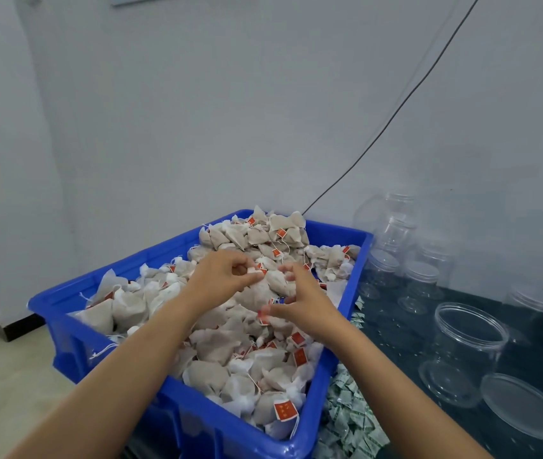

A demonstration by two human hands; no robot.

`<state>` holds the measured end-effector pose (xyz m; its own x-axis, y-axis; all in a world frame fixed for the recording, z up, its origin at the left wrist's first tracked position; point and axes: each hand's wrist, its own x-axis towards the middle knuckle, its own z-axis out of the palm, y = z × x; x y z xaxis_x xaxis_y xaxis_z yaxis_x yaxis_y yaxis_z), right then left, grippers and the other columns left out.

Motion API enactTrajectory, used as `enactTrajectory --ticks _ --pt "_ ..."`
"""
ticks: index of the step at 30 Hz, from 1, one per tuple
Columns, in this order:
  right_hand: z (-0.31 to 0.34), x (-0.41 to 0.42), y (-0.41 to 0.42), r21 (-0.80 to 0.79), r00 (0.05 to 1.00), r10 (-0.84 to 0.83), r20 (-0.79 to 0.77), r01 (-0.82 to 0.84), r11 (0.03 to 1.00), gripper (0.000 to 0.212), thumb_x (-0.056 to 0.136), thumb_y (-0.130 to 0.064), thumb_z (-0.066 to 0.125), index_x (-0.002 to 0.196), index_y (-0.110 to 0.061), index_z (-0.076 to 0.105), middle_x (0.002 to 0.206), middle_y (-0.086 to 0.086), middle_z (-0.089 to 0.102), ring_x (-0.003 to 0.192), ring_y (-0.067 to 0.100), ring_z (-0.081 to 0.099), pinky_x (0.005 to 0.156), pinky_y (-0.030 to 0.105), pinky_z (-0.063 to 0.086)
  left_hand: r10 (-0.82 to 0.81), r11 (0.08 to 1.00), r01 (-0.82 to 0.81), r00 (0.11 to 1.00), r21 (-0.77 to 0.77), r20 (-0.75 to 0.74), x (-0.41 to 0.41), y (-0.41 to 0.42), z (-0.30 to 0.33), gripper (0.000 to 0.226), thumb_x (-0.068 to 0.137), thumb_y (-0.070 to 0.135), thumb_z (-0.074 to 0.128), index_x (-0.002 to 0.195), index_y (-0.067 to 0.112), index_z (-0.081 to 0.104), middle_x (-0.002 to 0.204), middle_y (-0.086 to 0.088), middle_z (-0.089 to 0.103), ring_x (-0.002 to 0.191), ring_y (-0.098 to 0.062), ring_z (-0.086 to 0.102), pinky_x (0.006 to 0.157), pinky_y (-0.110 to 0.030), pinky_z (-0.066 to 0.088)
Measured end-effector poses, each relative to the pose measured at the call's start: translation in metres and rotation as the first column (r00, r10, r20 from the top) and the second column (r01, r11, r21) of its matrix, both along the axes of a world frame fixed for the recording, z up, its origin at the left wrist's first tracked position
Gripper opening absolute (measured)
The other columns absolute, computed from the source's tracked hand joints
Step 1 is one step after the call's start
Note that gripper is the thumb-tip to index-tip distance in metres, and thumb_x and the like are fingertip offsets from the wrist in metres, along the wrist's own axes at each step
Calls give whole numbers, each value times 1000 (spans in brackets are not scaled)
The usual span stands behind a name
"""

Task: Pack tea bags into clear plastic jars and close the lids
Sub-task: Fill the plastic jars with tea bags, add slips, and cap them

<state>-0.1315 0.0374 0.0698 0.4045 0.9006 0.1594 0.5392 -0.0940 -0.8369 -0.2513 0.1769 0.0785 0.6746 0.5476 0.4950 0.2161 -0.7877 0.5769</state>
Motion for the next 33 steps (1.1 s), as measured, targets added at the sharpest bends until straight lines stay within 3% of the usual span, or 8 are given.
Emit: enactTrajectory --ticks 4,6,8,12,18,26,30,33 --pt "2 4 4 -43 996 84 35 -82 996 27 82 -26 74 105 -18 64 93 -10 62 79 -1 59 67 19 44 -290 940 296 955 -172 57 -1 -10 3 16 78 23 78 89 13 72 70 -3 71 61 -11 68 55 -20 54" --pt "1 4 5 -51 995 64 81 -60 997 10 88 -23 69 86 -14 67 67 -9 58 51 -4 49 56 17 38 -301 923 314 949 -223 93 -1 -10 2 15 82 22 75 93 14 68 72 -2 73 64 -14 70 56 -21 55" --pt "0 5 5 -66 989 -11 148 21 998 17 91 -21 63 78 -11 64 62 -5 53 50 2 46 54 20 35 -250 925 269 963 -268 103 0 -8 -1 10 92 24 64 97 16 63 76 0 74 66 -15 71 57 -24 55" --pt "-2 5 4 0 974 -135 183 138 990 28 98 -19 51 71 -14 54 69 -2 53 63 11 46 57 24 36 -41 999 47 973 20 -228 -5 1 -5 10 93 34 60 85 31 64 78 15 69 72 1 62 71 -25 49" --pt "-4 6 4 46 972 -200 121 196 980 32 101 -18 38 72 -20 52 75 -7 55 68 6 50 61 23 40 -336 942 223 597 -251 -729 -4 -22 1 28 79 53 70 93 29 70 95 12 68 86 0 59 79 -23 49" --pt "-5 5 2 49 993 -95 64 92 995 32 101 -23 42 73 -12 50 70 0 48 60 7 41 57 24 35 -300 951 75 447 -298 -843 -4 -29 4 22 76 28 81 84 21 61 81 3 66 59 -7 62 52 -16 50" --pt "-1 3 -3 111 995 86 -48 -81 991 34 98 -30 52 74 -5 54 68 10 49 55 5 47 53 20 45 -193 981 147 635 -128 -748 -10 -21 5 15 83 25 71 74 24 60 79 5 62 69 -7 57 64 -19 47" --pt "1 4 -7 125 974 223 -48 -216 968 27 93 -31 60 85 -7 70 94 12 64 82 12 59 80 34 50 -182 966 77 882 -249 -435 -12 -15 6 8 90 14 62 83 12 59 71 -1 69 61 -11 66 55 -19 51"
